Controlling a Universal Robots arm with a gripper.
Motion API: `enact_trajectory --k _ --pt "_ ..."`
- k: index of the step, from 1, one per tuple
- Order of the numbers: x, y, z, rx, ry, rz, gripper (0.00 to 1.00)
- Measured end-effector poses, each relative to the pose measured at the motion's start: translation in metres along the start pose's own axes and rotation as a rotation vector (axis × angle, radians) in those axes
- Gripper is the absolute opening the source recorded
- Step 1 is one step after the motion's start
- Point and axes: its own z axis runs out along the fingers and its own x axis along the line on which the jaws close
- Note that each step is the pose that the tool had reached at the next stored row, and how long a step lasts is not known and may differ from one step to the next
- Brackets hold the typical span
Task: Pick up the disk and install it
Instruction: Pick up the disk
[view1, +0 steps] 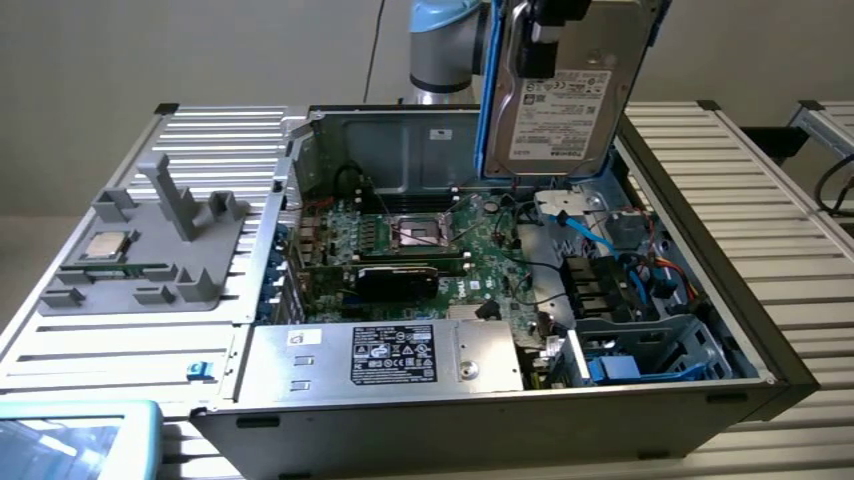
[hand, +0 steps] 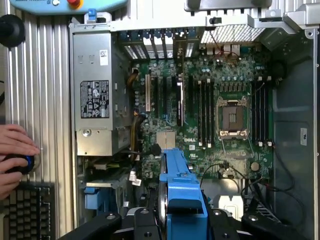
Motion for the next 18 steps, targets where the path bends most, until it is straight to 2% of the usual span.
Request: enact_trajectory --k 5,18 --pt "0.010 -0.0157 0.0004 -0.0007 0.0000 0.000 0.37" --pt "0.047 -0.0377 0.0029 -0.0007 0.0000 0.000 0.37"
